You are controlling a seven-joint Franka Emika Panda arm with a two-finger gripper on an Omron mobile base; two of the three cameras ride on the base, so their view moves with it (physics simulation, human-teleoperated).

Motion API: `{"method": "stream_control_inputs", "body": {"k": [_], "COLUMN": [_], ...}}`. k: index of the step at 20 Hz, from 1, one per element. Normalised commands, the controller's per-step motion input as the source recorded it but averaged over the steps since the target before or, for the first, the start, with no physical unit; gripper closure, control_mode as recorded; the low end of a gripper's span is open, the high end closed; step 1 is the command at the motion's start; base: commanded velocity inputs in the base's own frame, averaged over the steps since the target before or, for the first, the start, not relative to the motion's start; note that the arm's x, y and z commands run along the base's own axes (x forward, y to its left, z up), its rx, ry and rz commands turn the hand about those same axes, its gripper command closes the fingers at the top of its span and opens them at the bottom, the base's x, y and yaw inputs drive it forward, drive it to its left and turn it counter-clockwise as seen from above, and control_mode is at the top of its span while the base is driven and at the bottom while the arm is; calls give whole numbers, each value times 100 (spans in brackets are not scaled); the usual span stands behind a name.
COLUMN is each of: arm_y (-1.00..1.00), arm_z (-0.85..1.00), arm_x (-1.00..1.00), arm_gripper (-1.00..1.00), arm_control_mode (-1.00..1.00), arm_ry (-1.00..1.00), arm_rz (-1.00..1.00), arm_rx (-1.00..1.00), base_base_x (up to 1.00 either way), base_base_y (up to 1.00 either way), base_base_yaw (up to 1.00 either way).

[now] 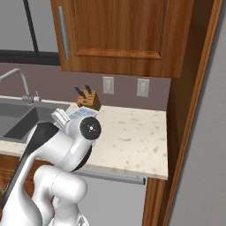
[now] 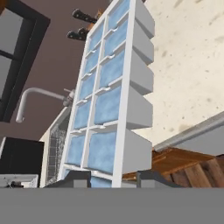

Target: The ice cube tray has been filled with water. Take the tray and place it in the freezer to make ice. Close the freezer door after placing the tray.

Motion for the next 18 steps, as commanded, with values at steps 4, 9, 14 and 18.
{"method": "stream_control_inputs", "body": {"k": [4,9,14,18], "arm_y": [0,0,0,0], "arm_z": [0,0,0,0], "arm_x": [0,0,0,0], "arm_gripper": [100,100,100,100], "arm_control_mode": [100,100,100,100], "arm_ry": [0,0,0,0], "arm_rz": [0,0,0,0], "arm_rx": [0,0,0,0], "base_base_x": [-86,-95,-93,-54], "base_base_y": [-1,-6,-13,-26], "base_base_yaw": [0,0,0,0]}}
